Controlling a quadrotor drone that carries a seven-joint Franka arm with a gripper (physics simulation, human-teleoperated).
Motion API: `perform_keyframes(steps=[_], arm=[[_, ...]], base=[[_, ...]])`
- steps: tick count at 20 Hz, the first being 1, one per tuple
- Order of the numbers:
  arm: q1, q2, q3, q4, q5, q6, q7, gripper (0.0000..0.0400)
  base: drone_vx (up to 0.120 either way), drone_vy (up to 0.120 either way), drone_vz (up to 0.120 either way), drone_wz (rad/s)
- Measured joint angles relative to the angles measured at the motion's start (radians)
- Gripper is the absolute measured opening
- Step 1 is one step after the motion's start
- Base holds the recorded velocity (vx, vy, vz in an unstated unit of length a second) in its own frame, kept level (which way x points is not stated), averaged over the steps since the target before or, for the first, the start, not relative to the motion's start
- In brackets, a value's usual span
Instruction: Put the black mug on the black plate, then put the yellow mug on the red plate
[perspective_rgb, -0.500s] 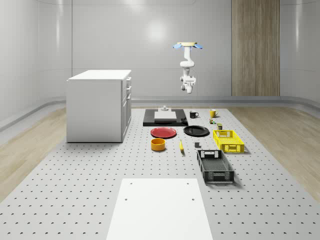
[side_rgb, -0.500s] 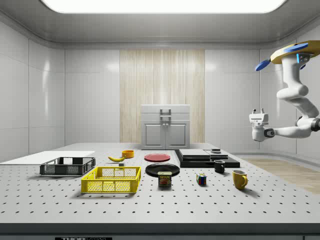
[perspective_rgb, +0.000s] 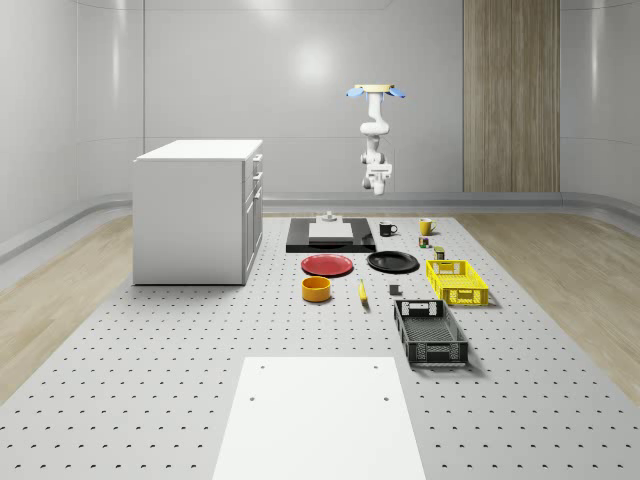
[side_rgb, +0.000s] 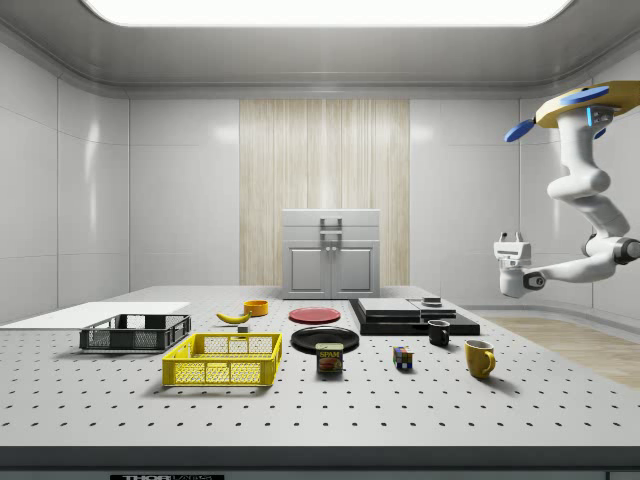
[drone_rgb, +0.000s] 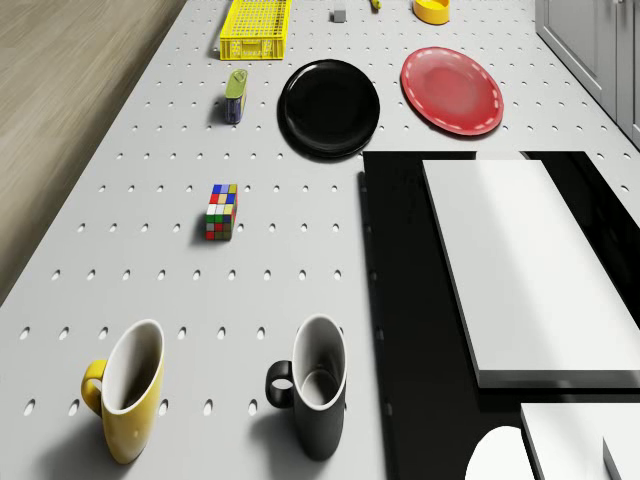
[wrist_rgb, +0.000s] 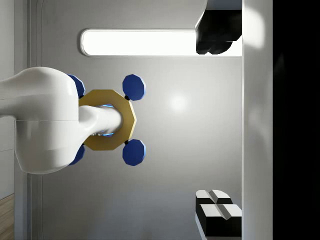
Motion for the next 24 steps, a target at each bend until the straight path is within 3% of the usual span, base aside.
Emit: perform_keyframes(steps=[8,24], arm=[[-0.002,0.029,0.001,0.077,0.001,-0.042,-0.001,0.0400],[-0.004,0.029,0.003,0.089,0.001,-0.041,-0.002,0.0400]], base=[[0.120,0.000,0.000,0.000],[0.120,0.000,0.000,0.000]])
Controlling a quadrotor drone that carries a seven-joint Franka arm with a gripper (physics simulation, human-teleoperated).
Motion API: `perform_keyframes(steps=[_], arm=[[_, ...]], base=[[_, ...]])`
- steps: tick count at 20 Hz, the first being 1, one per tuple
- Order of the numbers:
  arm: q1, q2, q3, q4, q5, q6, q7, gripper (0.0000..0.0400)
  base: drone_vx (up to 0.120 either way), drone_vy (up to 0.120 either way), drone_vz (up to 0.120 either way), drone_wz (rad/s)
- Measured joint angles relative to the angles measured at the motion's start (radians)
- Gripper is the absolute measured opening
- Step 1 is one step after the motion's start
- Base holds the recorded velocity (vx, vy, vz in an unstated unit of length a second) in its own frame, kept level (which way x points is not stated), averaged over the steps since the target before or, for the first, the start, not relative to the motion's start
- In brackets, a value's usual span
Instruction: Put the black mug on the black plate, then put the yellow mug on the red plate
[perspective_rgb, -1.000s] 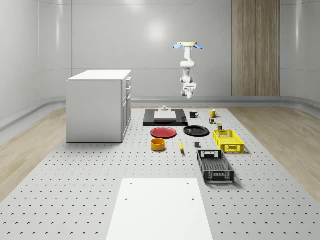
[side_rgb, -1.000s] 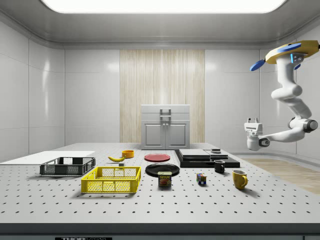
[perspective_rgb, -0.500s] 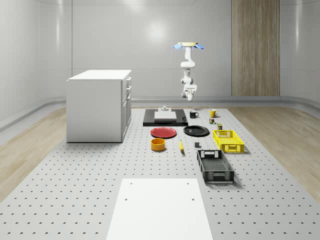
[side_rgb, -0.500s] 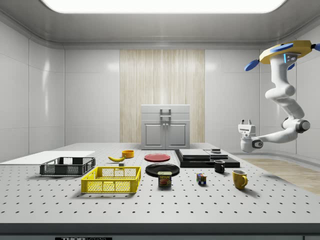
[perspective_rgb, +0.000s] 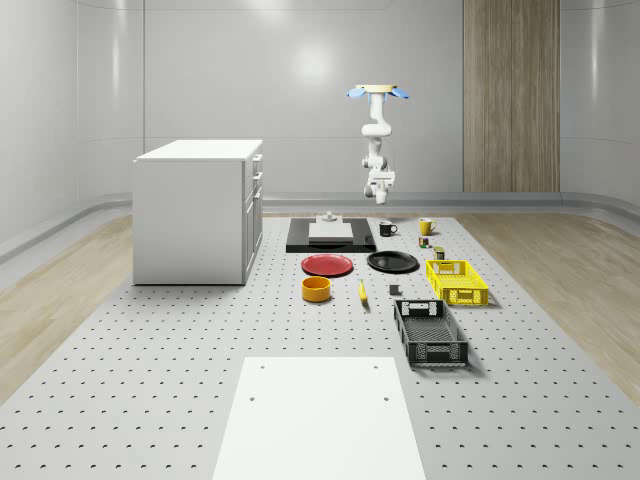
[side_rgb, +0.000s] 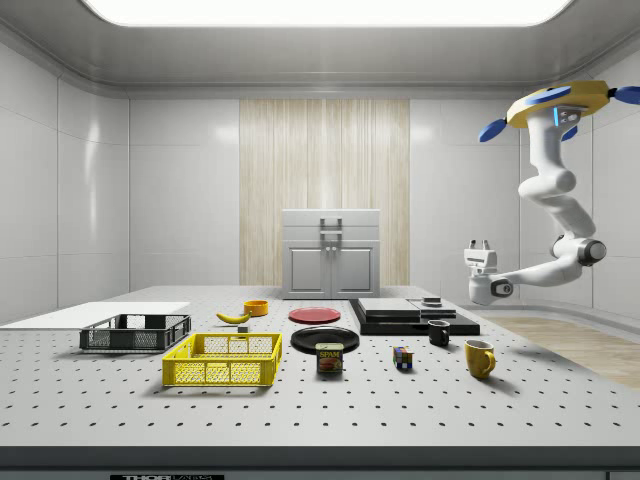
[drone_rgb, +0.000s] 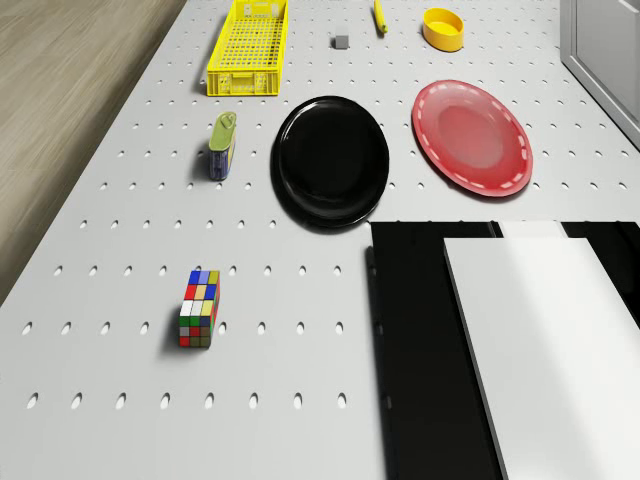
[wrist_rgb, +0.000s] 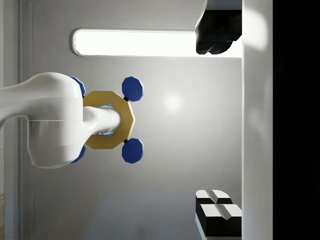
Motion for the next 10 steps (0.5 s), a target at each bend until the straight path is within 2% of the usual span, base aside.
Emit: perform_keyframes(steps=[5,7,10], arm=[[-0.001,-0.002,0.001,-0.002,-0.001,0.004,0.000,0.0400],[-0.001,-0.004,0.002,-0.003,-0.002,0.005,0.000,0.0400],[-0.001,-0.005,0.003,-0.005,-0.003,0.007,0.000,0.0400]], base=[[0.120,0.000,0.000,0.000],[0.020,0.000,0.000,0.000],[0.107,0.000,0.000,0.000]])
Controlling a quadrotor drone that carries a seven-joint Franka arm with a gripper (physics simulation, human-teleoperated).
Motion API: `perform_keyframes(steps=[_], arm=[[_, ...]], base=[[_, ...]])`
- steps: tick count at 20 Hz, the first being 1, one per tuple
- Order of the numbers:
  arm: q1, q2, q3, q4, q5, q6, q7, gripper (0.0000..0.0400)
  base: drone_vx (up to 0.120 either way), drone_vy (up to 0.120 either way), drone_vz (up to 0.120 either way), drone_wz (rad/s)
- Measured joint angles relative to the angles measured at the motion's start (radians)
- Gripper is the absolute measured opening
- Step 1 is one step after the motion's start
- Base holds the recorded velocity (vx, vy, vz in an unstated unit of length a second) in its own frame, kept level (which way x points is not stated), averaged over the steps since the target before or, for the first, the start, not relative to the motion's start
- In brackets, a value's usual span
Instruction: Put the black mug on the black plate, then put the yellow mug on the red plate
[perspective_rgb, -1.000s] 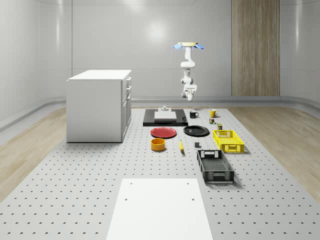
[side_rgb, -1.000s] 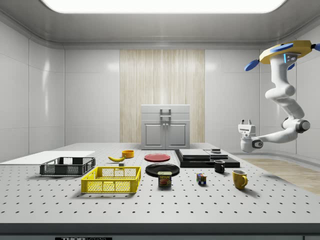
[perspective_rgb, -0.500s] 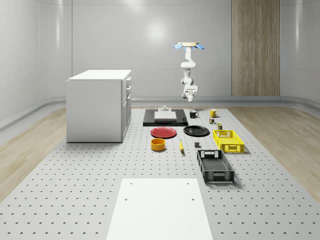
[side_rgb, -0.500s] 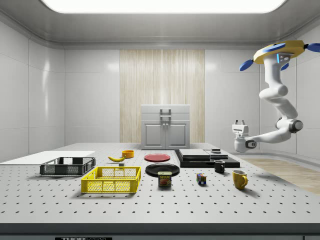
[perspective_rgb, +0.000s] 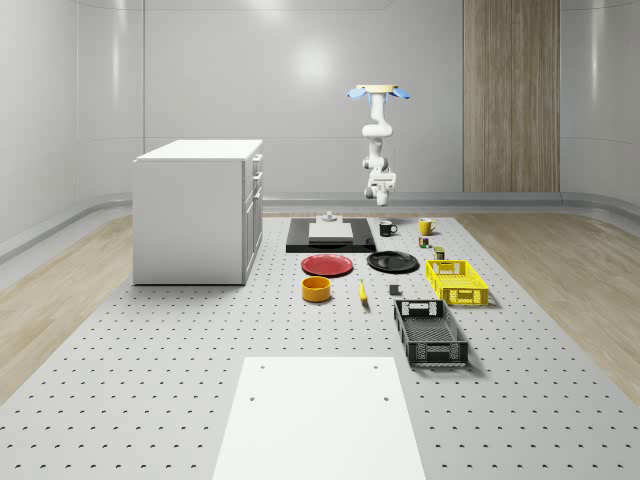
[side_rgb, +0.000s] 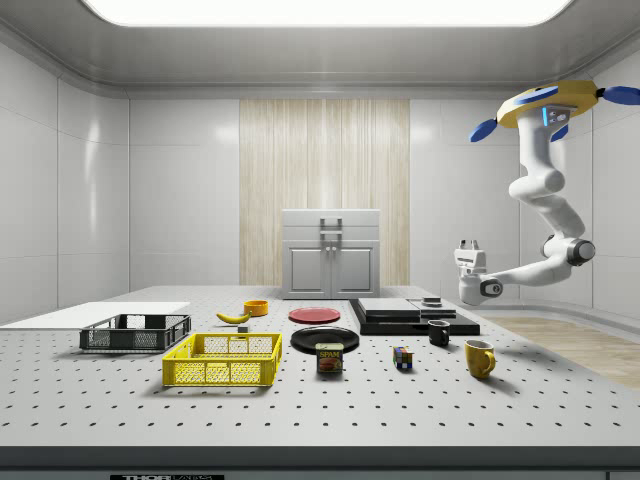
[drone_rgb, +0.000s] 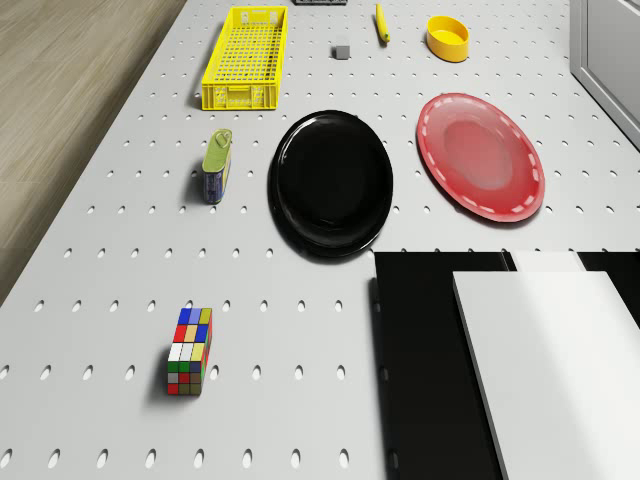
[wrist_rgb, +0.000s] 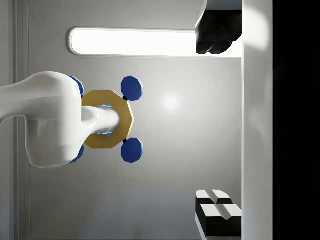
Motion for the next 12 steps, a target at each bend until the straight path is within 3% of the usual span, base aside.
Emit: perform_keyframes(steps=[12], arm=[[-0.007,-0.006,0.021,-0.007,-0.029,0.009,0.003,0.0400]], base=[[0.113,0.000,0.000,0.000]])
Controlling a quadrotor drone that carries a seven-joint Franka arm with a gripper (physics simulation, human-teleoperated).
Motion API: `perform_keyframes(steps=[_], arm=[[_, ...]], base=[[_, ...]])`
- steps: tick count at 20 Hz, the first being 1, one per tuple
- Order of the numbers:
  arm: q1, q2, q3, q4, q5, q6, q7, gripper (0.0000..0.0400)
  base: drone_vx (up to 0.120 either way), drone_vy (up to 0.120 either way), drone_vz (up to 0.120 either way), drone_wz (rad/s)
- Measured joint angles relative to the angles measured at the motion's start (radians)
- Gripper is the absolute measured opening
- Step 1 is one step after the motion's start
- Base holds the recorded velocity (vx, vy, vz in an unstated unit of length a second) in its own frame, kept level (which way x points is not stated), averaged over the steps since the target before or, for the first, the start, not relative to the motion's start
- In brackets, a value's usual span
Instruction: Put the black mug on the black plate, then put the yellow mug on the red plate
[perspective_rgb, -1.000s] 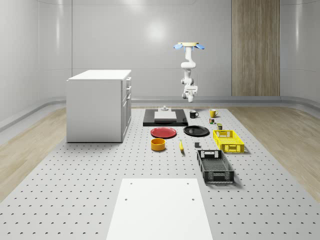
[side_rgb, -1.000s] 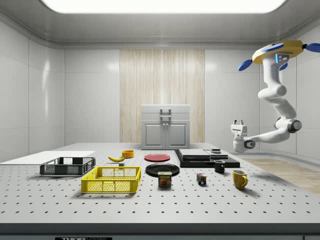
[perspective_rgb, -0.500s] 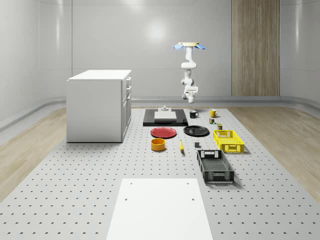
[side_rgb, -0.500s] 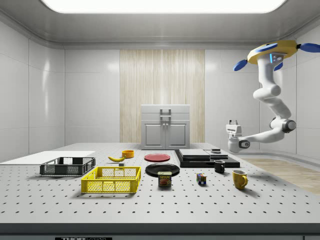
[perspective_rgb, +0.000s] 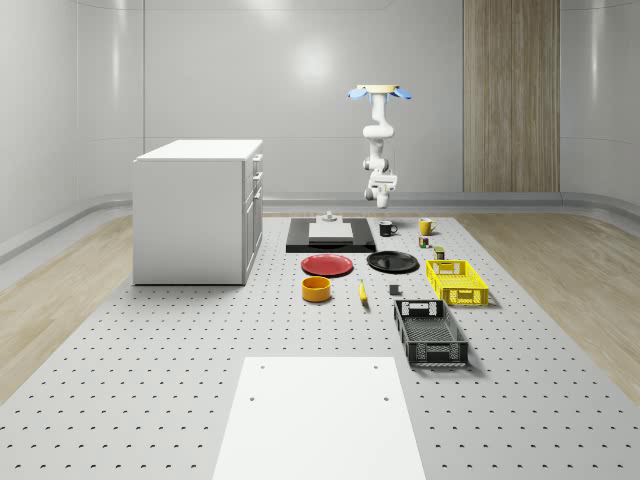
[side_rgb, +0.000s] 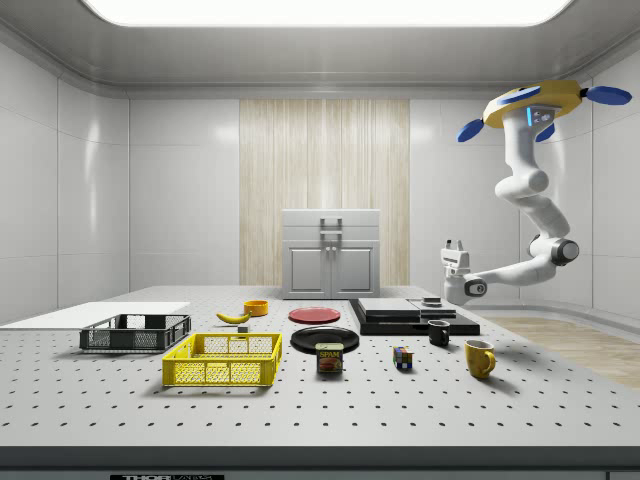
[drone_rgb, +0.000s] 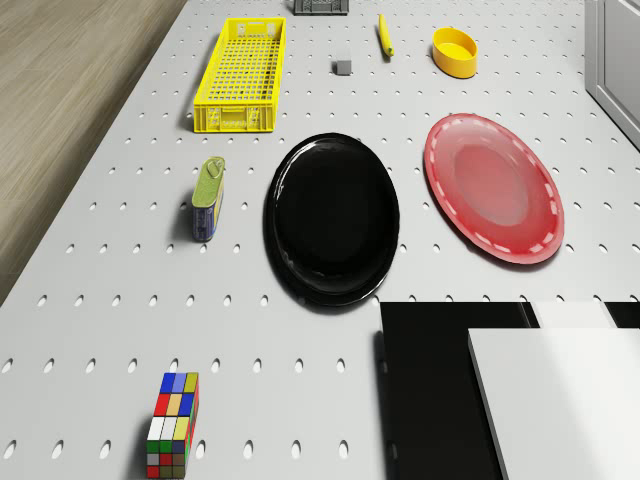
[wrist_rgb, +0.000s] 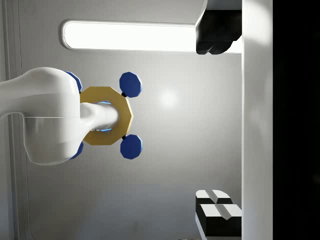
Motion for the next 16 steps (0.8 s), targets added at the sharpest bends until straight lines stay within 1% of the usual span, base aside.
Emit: perform_keyframes(steps=[8,9,13,16], arm=[[-0.021,-0.006,0.068,-0.010,-0.095,0.007,0.012,0.0400],[-0.026,-0.007,0.084,-0.013,-0.118,0.008,0.015,0.0400],[-0.058,-0.015,0.185,-0.039,-0.261,0.015,0.035,0.0400],[-0.099,-0.028,0.309,-0.092,-0.442,0.024,0.063,0.0400]], base=[[0.120,0.000,0.000,0.000],[0.000,0.000,0.000,0.000],[0.100,0.000,0.000,0.000],[0.000,0.000,-0.120,0.000]])
